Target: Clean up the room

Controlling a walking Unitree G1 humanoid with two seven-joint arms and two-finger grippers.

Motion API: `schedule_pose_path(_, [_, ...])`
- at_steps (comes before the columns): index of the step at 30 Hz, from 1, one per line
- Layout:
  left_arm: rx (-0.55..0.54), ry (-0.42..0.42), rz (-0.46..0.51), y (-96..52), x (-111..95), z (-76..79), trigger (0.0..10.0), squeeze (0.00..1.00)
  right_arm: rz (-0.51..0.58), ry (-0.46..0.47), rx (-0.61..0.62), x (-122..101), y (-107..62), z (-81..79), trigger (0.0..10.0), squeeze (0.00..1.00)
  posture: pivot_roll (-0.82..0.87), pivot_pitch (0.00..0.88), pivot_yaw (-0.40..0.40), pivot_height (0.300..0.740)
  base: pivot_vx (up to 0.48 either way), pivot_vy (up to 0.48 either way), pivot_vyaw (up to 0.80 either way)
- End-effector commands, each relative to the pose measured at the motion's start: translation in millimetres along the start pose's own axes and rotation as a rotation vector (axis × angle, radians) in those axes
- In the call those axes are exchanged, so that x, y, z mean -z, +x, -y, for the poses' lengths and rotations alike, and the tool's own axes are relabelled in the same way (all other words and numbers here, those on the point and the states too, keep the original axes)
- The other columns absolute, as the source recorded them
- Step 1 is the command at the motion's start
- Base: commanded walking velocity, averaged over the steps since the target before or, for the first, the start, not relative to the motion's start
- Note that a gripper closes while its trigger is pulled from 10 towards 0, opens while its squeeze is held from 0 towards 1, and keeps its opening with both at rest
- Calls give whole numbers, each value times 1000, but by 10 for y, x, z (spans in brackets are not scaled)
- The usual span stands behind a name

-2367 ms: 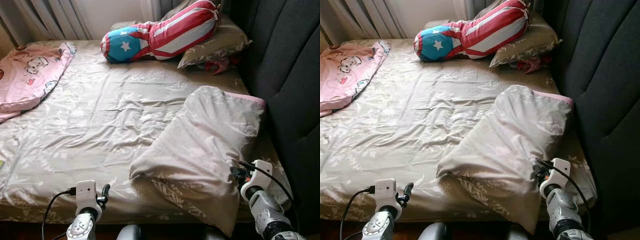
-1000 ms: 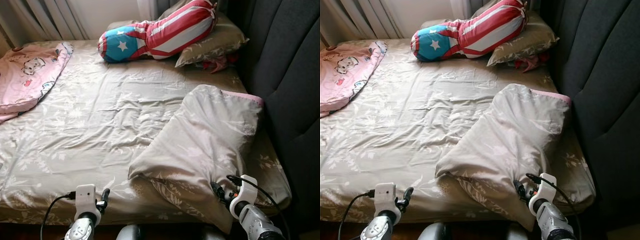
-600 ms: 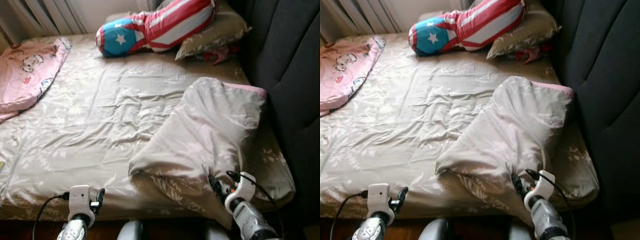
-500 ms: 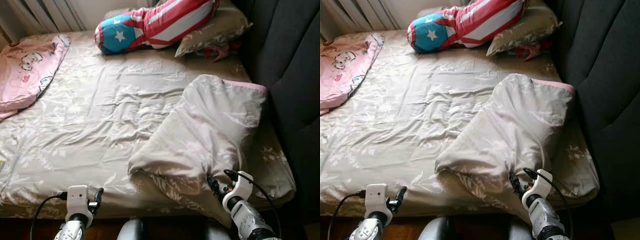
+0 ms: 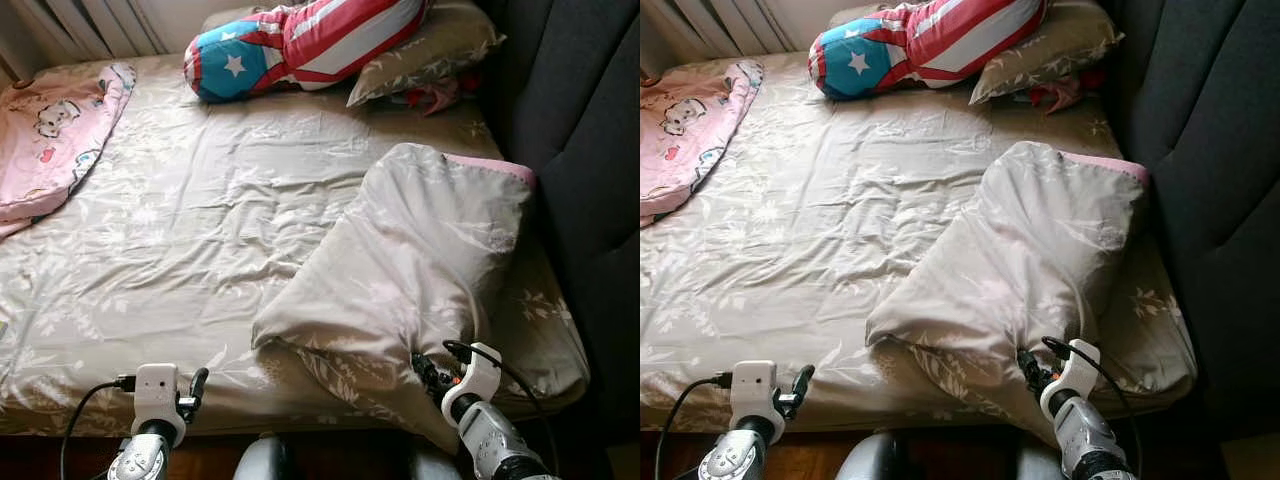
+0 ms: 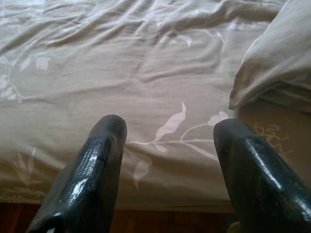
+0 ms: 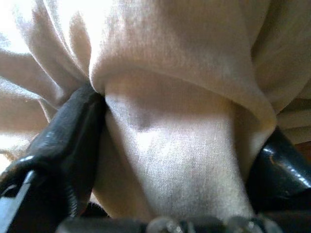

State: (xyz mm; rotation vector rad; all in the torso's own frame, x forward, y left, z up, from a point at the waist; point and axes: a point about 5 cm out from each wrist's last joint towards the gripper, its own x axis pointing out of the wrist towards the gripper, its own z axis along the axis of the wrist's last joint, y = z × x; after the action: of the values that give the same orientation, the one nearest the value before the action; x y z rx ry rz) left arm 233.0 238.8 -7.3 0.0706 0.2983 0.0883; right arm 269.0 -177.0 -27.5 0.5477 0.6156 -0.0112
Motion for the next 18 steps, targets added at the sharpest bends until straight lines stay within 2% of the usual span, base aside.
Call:
schedule_pose_path(1, [-11, 0, -35, -56, 73, -34, 10000, 0, -91, 2, 6, 239, -25, -20, 0, 0, 29, 191, 117, 657, 0, 0, 0])
schedule_pose_path(18, [-13, -5, -38, -68, 74, -30, 10000, 0, -94, -5, -18, 250, 0, -99, 0, 0, 29, 197, 115, 657, 0, 0, 0])
